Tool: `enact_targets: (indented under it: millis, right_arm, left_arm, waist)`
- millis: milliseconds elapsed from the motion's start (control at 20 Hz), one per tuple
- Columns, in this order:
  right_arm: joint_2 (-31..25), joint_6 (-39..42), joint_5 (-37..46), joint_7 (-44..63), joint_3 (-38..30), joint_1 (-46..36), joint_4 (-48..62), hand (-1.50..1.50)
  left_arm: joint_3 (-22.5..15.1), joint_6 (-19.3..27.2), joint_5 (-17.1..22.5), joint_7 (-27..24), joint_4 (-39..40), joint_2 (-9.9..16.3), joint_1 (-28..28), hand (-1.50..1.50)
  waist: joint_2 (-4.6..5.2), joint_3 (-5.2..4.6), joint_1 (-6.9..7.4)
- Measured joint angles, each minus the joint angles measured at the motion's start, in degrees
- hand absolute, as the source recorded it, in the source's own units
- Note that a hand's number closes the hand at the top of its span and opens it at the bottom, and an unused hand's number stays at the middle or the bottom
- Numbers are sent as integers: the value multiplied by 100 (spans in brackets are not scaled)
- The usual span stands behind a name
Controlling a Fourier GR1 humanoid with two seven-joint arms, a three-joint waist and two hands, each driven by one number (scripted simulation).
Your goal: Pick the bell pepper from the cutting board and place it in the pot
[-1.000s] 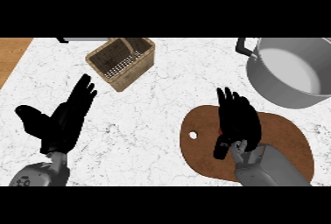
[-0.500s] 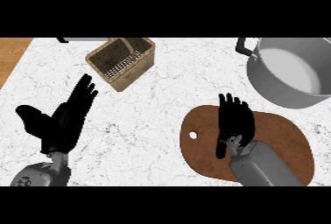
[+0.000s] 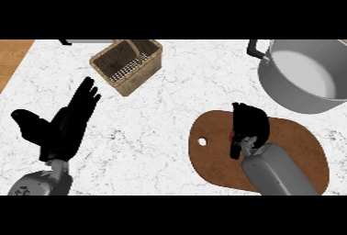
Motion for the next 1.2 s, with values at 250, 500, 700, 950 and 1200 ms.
enact_targets:
  millis: [250,500,700,950,1200]
  right_arm:
    - [199,-119,366,-371,55,109,15,150]
    - [239,-216,704,-650,8,223,22,150]
    - [333,-264,925,-764,-108,232,23,150]
    - [-81,-679,664,-579,-1238,579,-321,150]
    - [-698,-1298,437,-463,-2622,968,-480,150]
  left_arm:
    - [23,-38,-190,-27,124,-186,-50,0]
    - [132,-141,-274,49,53,-262,-49,0]
    - [179,-222,-374,78,-89,-327,106,0]
    - [279,-206,-392,-44,22,-342,151,0]
    - [344,-218,-343,-101,24,-360,206,0]
  waist:
    - [3,2,-4]
    - [2,3,-4]
    - [2,2,-1]
    - [-12,6,-134]
    - [-14,8,-204]
